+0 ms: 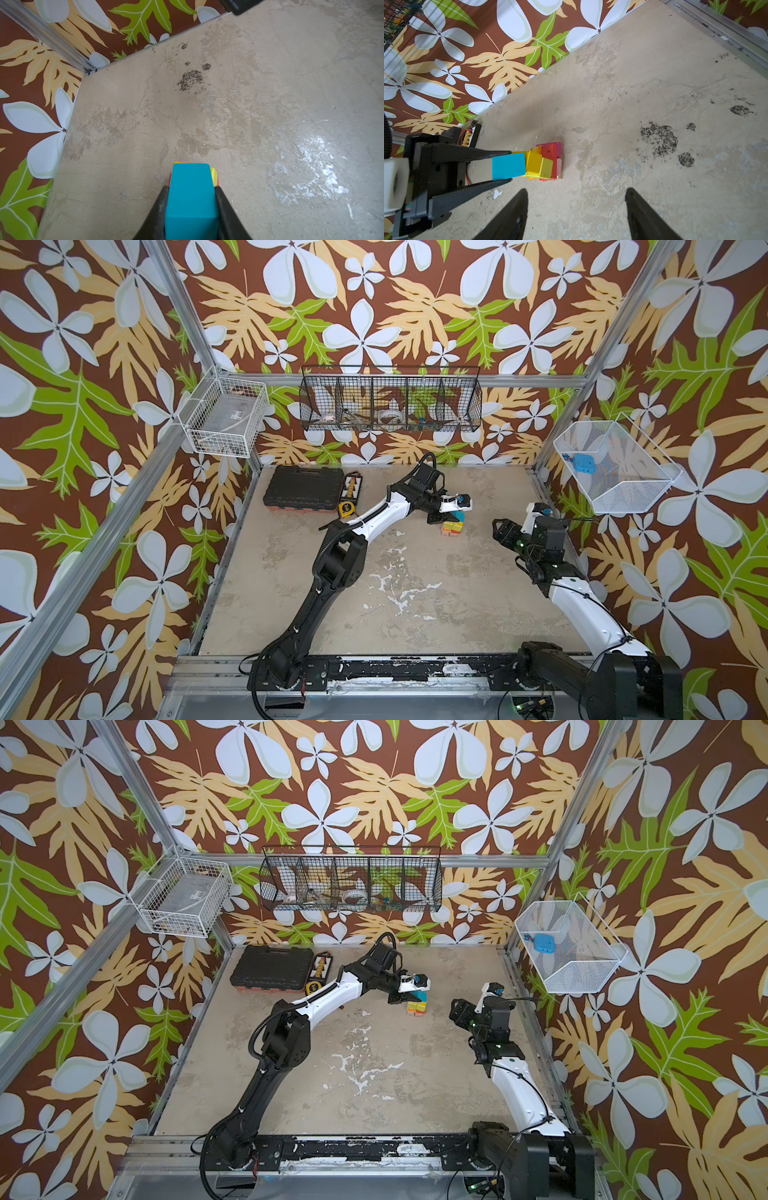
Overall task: Build the wood block tower
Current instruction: 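Carry the teal wedge over the tower with the left gripper, then lower the teal wedge onto the yellow arch and open the left gripper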
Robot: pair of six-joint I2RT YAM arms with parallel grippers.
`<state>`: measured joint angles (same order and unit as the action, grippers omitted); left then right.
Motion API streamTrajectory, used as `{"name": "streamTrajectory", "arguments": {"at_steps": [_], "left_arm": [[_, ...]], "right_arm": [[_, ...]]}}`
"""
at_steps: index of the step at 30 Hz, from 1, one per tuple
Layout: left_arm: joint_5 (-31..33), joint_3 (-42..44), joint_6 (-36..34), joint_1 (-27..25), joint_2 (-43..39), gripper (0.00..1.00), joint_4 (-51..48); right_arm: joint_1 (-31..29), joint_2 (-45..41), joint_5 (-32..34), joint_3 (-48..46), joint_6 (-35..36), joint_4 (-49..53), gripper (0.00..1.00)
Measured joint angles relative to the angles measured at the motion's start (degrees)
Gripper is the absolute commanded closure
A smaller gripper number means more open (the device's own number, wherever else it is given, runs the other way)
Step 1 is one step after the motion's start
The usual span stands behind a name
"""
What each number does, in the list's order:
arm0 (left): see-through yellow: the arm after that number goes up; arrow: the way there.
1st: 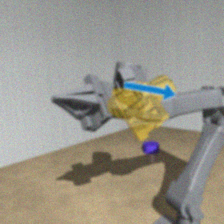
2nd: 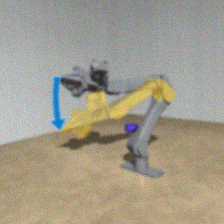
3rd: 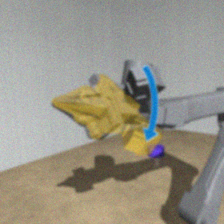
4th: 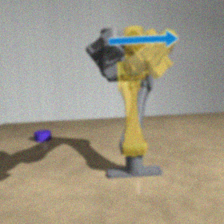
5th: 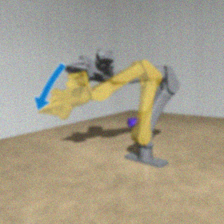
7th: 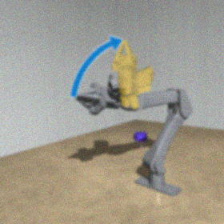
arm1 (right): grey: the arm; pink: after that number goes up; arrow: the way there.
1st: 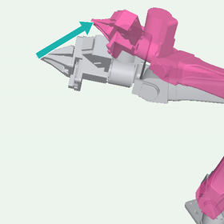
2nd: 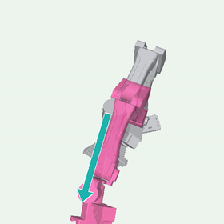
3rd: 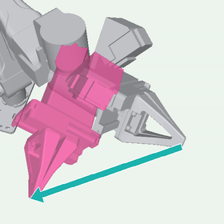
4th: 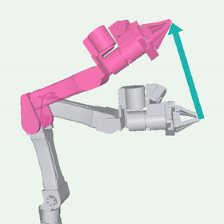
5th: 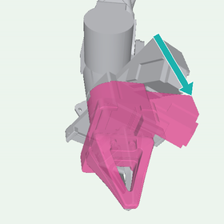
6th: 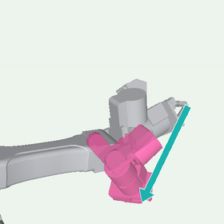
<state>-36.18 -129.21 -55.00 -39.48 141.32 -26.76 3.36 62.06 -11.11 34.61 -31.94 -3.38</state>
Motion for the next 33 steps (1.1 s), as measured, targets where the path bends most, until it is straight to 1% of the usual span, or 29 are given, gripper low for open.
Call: {"name": "streamTrajectory", "arguments": {"at_steps": [8,11,16,27,33], "left_arm": [[0.83,1.33,0.98,-0.02,-0.57,0.45,2.29],[1.46,2.86,1.55,-0.02,-1.75,0.42,3.52],[2.01,4.48,2.56,-0.02,-3.19,0.42,5.33],[5.27,5.49,2.67,-0.02,-3.3,0.42,6.71],[5.29,5.77,2.82,-0.02,-3.41,0.42,7.54]], "right_arm": [[0.0,0.09,-0.59,0.02,0.0,0.0,0.26],[0.0,0.09,-0.68,0.02,0.0,0.0,0.27],[0.0,0.09,-0.85,0.02,0.0,0.0,0.27],[0.0,0.09,-0.87,0.07,0.0,0.02,0.27],[0.0,0.11,-0.87,0.28,0.0,0.0,0.27]]}}
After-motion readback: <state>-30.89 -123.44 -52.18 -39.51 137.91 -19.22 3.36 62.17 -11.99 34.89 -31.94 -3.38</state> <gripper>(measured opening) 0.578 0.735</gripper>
